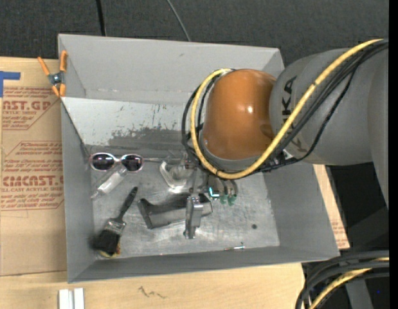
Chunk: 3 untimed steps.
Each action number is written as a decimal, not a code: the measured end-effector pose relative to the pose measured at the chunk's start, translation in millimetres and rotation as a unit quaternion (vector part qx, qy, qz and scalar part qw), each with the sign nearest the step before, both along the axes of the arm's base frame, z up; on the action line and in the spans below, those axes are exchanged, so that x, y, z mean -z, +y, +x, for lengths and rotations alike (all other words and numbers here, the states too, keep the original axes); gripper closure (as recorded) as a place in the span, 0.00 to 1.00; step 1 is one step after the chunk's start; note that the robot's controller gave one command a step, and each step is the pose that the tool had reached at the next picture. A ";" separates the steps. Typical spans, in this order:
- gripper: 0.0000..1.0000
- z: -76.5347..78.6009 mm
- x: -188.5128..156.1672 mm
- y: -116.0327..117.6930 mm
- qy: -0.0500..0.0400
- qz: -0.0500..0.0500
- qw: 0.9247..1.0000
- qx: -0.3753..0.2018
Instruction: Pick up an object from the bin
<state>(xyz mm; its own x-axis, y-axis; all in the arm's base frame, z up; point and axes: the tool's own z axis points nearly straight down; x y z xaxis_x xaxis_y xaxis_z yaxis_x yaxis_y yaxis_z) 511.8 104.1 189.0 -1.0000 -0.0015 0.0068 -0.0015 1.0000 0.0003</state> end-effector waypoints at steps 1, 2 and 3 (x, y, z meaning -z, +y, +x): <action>0.00 1.8 -3.4 -0.5 -0.004 0.000 1.000 0.000; 0.00 6.6 67.3 -4.8 -0.006 0.000 0.999 -0.039; 0.00 6.6 111.0 -6.3 -0.002 0.000 0.999 -0.053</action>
Offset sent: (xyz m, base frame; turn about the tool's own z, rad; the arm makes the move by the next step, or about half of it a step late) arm 0.0079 -0.0091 -0.1190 -0.1305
